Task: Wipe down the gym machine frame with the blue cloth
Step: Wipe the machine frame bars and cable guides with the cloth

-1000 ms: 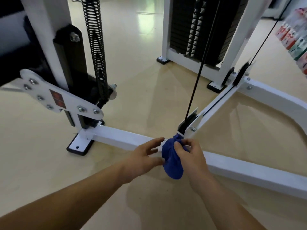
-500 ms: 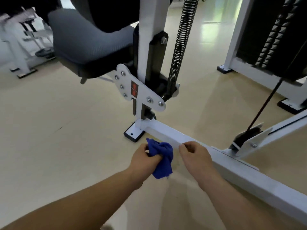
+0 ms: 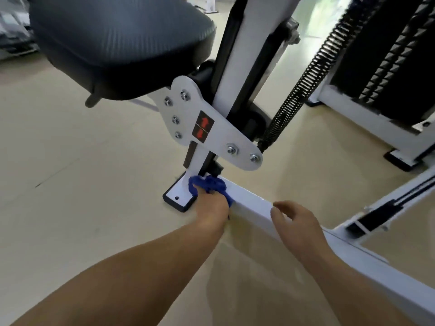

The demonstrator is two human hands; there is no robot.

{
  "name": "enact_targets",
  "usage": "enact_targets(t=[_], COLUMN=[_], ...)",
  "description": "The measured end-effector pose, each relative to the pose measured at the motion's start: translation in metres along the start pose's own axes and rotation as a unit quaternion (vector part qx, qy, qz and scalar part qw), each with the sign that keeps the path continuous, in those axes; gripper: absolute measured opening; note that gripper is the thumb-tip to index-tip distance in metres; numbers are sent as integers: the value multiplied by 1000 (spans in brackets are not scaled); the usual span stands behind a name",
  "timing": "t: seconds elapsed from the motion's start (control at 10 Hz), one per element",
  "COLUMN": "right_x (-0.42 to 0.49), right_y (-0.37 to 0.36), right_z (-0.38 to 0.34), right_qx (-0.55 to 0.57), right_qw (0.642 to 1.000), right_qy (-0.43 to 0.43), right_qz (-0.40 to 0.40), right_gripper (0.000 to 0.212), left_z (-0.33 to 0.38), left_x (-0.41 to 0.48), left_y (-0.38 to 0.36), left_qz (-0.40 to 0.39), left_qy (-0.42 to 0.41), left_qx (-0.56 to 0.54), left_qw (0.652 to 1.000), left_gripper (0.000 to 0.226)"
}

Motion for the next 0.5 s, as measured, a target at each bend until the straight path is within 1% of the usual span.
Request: enact_targets(t=[0.1,0.2,0.3,0.4,0.5], right_x=[3,2,5,4,1], right_y=[-11,-19,-18,-20,-26], right_z=[5,5,2,-2,-5], right_qx=[-101,-220,-277,-294,-294], right_qw=[995,975,960,956,956], right_qy=[-11,12,27,15,13], right_qz=[-18,-19,-11,-9,-11], right_gripper=[32,28,31,33,35], left_z=[-41,-45,-20,-4,-19], left_x=[-24,-36,-1,8,-14], left_y=[-35,-37,-15,-4,-15], left_qz=[-106,-125,-49,-24,-105], left_qy=[41,-11,-26,-20,-15], left_qx=[17,55,50,50,82], left_qw=[993,991,997,998,991], left_gripper=[17,45,53,54,43])
Point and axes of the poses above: each hand's wrist, its own x-axis towards the middle knuckle, its own y-axis out of the back of the hand, z = x × y, the point moved 6 cm from there along x, towards the middle knuckle, and after that the axes turned 10 degrees about -x, right-handed, at the moved point
